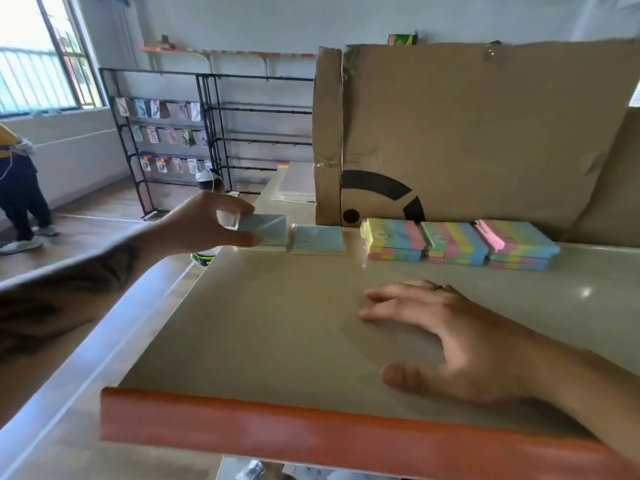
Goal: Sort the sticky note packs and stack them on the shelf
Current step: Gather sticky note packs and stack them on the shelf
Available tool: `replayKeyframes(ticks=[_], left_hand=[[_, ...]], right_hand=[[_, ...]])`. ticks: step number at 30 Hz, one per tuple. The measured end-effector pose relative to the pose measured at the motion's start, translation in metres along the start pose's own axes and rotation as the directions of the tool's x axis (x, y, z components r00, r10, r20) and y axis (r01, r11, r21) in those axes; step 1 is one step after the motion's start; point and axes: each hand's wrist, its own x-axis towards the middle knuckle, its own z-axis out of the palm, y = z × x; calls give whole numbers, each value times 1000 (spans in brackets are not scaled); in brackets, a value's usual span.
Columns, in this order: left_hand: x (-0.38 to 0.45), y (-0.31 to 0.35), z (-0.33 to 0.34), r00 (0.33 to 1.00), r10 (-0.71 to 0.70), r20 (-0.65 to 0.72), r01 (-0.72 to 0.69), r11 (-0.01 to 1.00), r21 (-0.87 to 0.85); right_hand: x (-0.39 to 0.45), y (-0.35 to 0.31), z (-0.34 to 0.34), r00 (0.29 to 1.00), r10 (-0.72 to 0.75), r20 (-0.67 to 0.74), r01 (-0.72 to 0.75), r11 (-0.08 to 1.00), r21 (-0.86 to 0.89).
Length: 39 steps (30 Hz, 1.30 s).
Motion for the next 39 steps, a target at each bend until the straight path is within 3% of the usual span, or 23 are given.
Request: replayKeyframes(ticks=[6, 17, 22, 30, 34, 39], left_hand=[[0, -3, -2, 995, 15, 98, -12, 1000, -25], [3, -11, 4, 998, 2, 68, 4, 997, -77], [-9, 8, -2, 999, 47, 9, -44, 981, -188], [-57, 129, 13, 993, 116, 10, -116, 975, 190], [-85, 201, 65, 980, 133, 146, -185, 882, 433], [-108, 298, 139, 973, 120, 197, -193, 889, 415]], right_hand=[[0, 0, -1, 1000, -13, -6, 13, 1000, 18], [0, 2, -1, 1000, -23, -4, 23, 1000, 10], [0, 3, -2, 999, 13, 35, -13, 1000, 19], [-50, 36, -22, 980, 195, -24, -196, 980, -33], [-119, 75, -35, 954, 264, -140, -276, 958, -80], [-209, 125, -52, 906, 385, -174, -405, 910, -94]])
